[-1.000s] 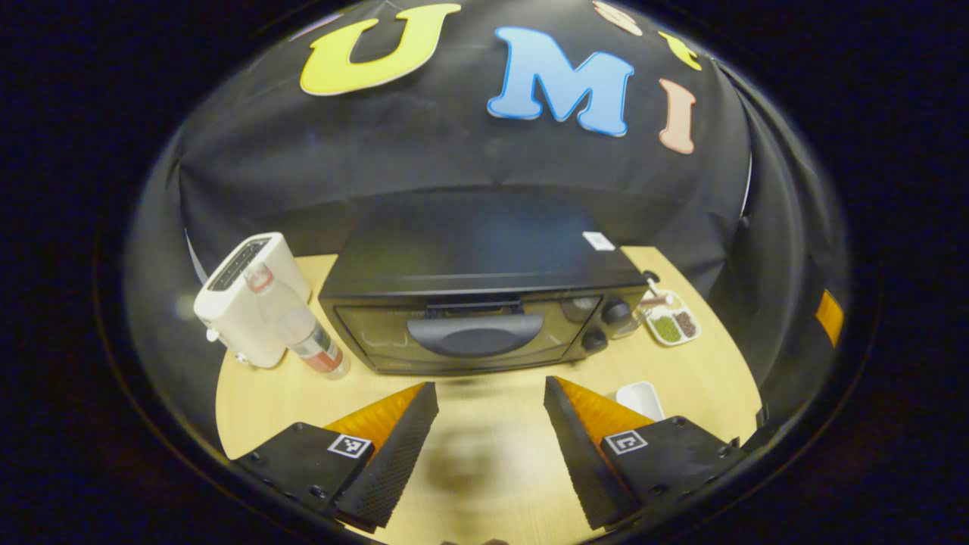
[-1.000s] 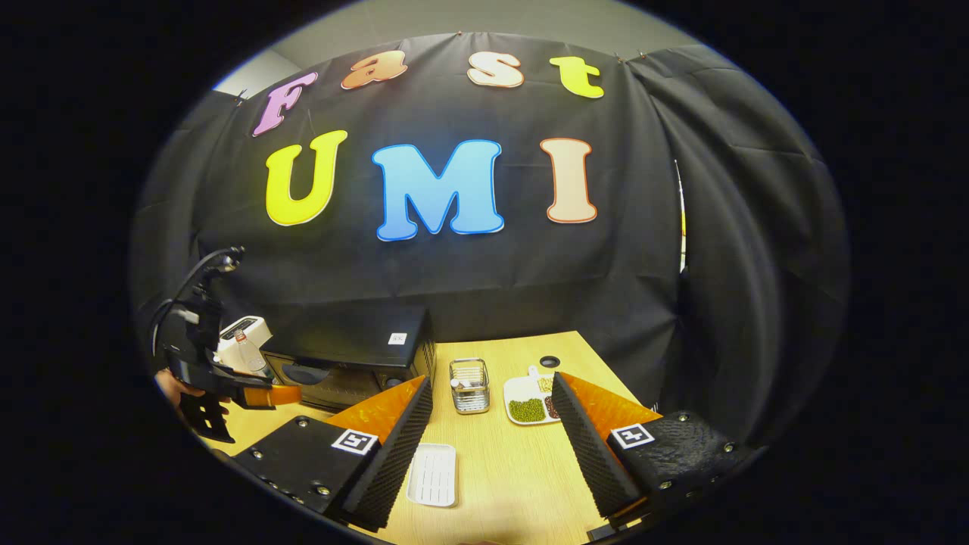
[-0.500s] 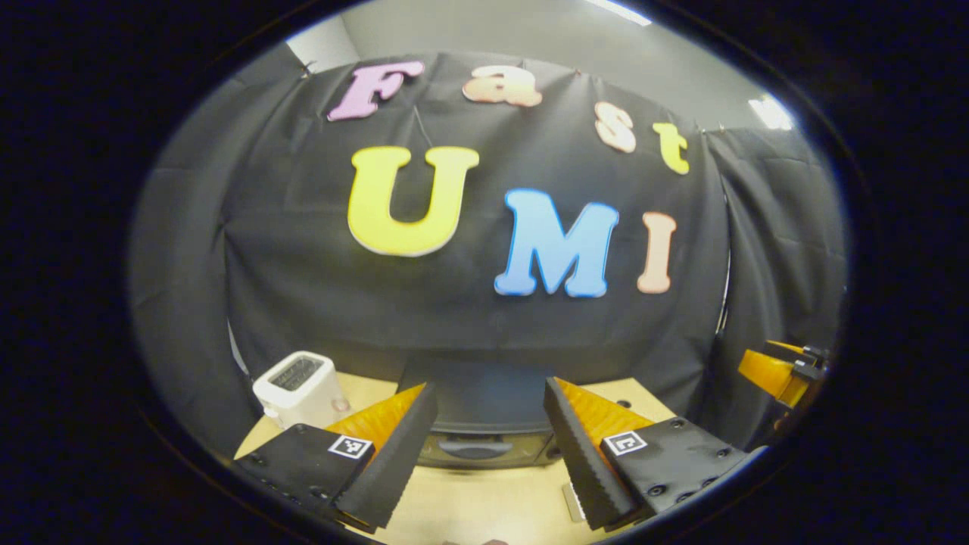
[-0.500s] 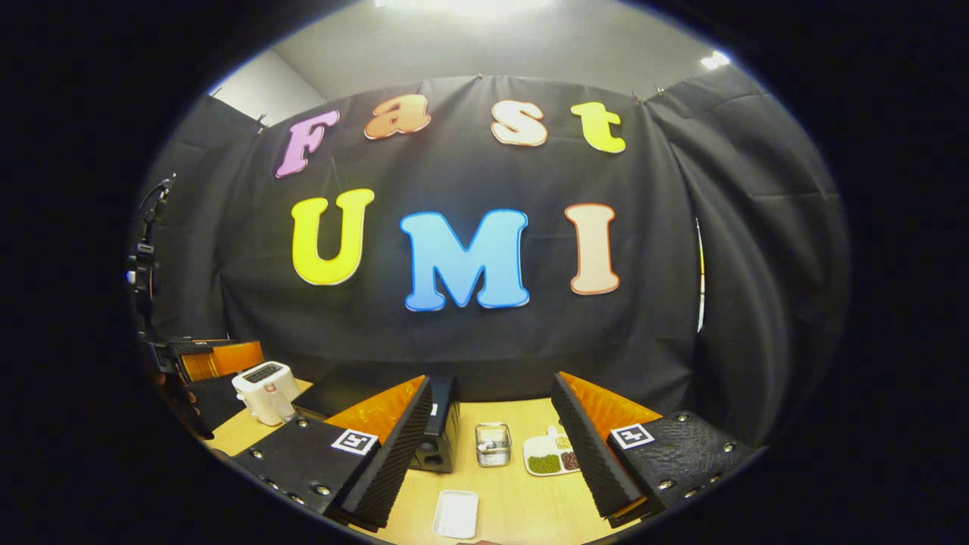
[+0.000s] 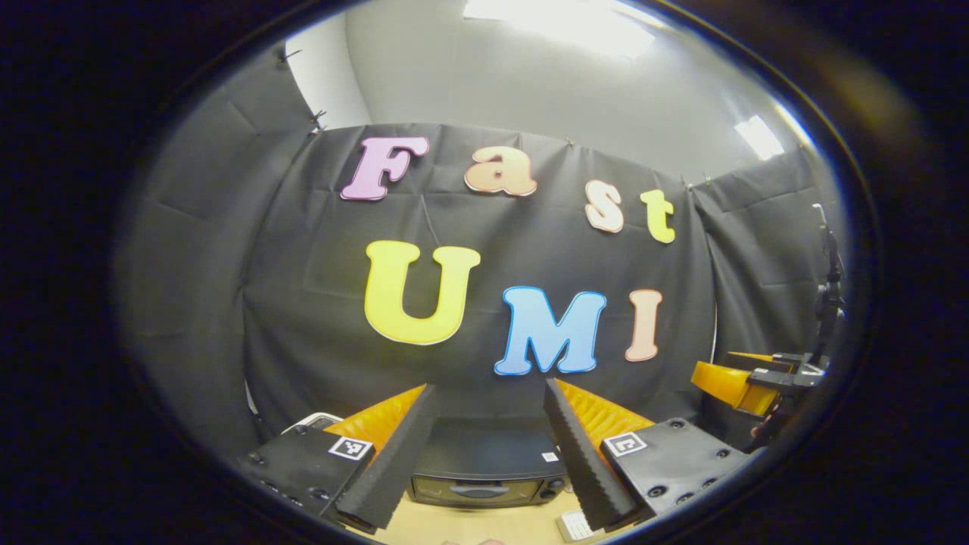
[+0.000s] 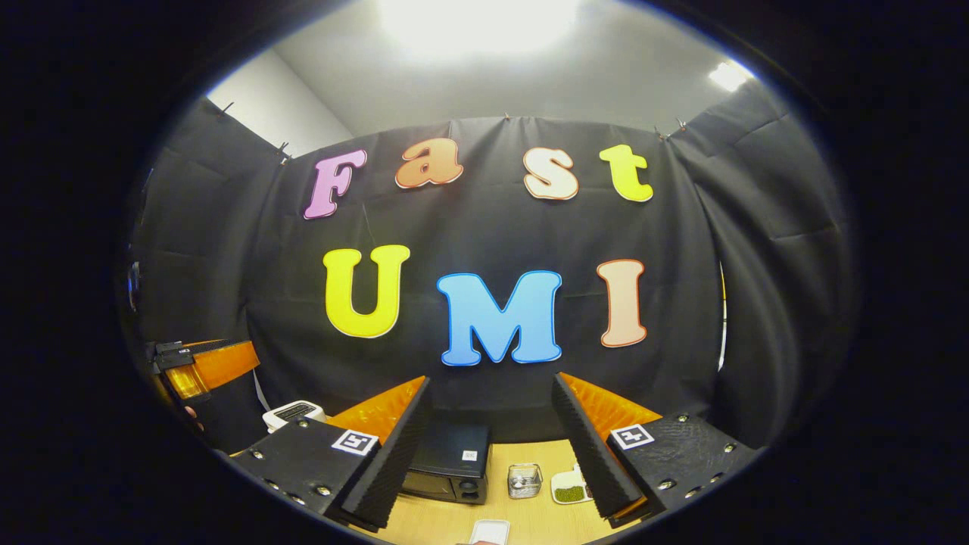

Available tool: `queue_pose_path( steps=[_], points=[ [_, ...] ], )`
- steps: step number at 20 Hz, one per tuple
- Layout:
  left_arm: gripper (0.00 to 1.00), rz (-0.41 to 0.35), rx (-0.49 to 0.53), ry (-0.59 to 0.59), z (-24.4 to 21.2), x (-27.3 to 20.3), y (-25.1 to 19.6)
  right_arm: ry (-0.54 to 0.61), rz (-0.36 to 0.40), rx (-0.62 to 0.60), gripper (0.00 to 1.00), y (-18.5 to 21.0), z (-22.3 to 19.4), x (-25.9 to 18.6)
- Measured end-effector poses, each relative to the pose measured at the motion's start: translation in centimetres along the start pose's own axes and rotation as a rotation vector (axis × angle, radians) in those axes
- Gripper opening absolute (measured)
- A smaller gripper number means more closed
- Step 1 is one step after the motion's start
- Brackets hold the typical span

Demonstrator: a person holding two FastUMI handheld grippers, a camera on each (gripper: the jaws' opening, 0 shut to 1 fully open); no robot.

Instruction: Open the electric oven with the left hand, put the food in, and close the electric oven.

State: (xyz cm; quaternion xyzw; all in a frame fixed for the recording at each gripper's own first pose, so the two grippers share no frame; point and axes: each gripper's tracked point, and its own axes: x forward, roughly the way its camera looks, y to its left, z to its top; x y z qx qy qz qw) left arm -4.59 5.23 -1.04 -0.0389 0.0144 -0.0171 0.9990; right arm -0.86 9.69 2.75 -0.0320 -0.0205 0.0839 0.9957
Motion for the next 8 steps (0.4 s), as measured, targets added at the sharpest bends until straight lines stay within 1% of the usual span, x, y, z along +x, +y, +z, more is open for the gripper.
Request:
queue_pose_path(
  steps=[6,7,8],
  points=[
    [0.98,-0.009,-0.034,0.033,-1.1,-0.6,1.8,0.006,-0.003,-0.001,0.96,2.0,-0.4,-1.0],
    [0.95,-0.009,-0.036,0.033,-1.2,-0.7,2.2,0.008,-0.005,0.006,0.96,2.3,-0.3,-1.1],
    [0.98,-0.011,-0.038,0.034,-1.2,-0.9,2.6,0.011,-0.007,0.012,0.96,2.6,-0.3,-1.1]
  ],
)
